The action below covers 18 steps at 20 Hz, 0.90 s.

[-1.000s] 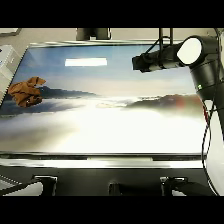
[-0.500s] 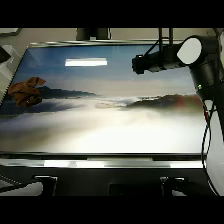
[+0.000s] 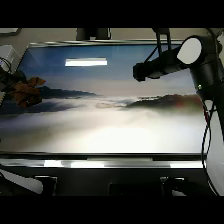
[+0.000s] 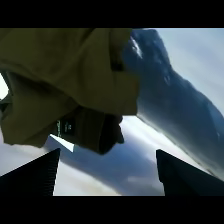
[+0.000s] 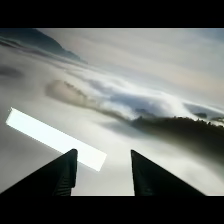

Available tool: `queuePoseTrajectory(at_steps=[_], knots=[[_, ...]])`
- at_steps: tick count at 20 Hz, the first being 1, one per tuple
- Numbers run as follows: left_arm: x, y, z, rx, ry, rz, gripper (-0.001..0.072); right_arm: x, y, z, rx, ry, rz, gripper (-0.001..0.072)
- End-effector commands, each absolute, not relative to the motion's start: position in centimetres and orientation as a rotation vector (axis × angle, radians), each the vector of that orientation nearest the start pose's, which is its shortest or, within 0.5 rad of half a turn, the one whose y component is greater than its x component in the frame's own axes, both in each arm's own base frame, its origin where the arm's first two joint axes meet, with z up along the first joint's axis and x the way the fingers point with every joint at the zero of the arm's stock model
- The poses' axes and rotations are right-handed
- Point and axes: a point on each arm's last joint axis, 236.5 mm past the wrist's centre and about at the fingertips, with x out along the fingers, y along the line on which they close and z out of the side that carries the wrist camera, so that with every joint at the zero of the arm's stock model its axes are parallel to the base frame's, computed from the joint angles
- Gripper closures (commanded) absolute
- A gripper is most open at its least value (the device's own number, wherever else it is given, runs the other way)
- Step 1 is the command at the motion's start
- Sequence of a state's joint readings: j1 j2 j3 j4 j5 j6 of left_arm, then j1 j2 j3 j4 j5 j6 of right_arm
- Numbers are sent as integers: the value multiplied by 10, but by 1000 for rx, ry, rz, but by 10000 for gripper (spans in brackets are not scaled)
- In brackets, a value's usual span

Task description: Fold the clothes and pants, and hang the long-sleeved shirts on hangers.

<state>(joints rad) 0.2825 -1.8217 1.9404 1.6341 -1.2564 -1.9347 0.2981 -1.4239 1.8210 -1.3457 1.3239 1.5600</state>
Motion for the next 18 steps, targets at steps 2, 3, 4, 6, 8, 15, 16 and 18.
queuePoseTrajectory(at_steps=[2, 3, 4, 6, 8, 15, 16, 18], knots=[[561, 190, -25, -551, 986, 574, -13, 423, 185, 182, 11, 1010, 448, 298], [568, 192, -28, -548, 960, 567, -13, 423, 185, 182, 12, 1010, 448, 290], [574, 193, -32, -547, 943, 562, -13, 423, 185, 182, 12, 1010, 448, 290], [580, 194, -42, -545, 934, 558, -13, 423, 185, 182, 12, 1009, 448, 290], [582, 196, -48, -544, 933, 558, 130, 424, 185, 182, 13, 1008, 448, 290], [584, 157, -19, -482, 998, 396, 690, 422, 185, 182, 12, 1014, 451, 292], [586, 140, -2, -470, 1003, 347, 690, 421, 185, 181, 11, 1021, 452, 293], [586, 91, 37, -472, 991, 244, 691, 418, 188, 183, 22, 1022, 465, 321]])
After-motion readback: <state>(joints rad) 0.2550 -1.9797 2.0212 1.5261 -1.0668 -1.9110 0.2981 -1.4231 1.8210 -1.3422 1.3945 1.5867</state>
